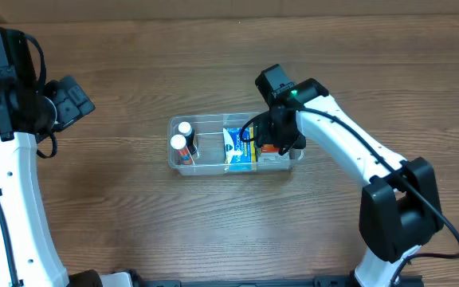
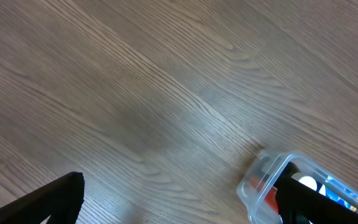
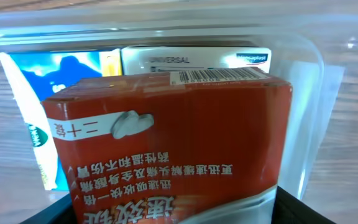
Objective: Pack container
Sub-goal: 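Lower the red box into the container and release it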
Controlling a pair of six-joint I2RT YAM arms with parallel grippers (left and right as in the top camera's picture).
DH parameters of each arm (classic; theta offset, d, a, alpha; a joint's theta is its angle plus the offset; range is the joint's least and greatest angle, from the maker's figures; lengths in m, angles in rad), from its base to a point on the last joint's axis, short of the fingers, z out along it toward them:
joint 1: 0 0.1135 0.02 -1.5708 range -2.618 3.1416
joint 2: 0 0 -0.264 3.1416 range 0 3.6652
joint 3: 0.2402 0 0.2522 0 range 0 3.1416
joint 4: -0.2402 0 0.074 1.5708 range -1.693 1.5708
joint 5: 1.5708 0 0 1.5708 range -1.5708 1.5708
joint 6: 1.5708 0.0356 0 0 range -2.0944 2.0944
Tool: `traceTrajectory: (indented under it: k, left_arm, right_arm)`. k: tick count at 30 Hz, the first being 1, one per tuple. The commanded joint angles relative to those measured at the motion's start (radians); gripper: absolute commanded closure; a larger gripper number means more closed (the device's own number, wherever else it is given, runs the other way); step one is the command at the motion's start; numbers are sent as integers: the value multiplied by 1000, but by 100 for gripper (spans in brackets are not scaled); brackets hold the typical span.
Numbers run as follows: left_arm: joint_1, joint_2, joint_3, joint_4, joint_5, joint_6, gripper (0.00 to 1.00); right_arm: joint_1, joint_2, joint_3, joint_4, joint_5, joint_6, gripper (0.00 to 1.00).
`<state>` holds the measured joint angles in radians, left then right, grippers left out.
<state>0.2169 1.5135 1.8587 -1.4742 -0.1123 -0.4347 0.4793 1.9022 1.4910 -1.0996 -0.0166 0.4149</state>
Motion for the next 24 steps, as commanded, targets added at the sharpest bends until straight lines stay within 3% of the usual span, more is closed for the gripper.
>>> traceTrajectory:
  k: [1,5,7,9,15,18,21,24]
  left_arm:
    - [3,5,15,1,2,20,0]
    - [3,5,15,0,2,20,0]
    - [3,5,15,0,2,20,0]
    - [3,5,15,0,2,20,0]
    - [3,5,15,-6,21,42,0]
    - [0,5,15,8,83,116,0]
    - [-34,19,15,39,185,308,0]
    - [-66,66,15,39,192,340,0]
  right_arm:
    - [1,40,0,7,26,8,28]
    - [1,62,0,14,25,8,27]
    - [1,62,0,14,26,7,21]
    - [1,58,15,2,26,6,0]
    - [-20,-80,272,-97,71,-23,0]
    - [-109,-123,391,-111,67,-23,0]
    - [-250,-118,401,-114,-3,-77,0]
    - [-351,-106,387,-112,-31,-162,0]
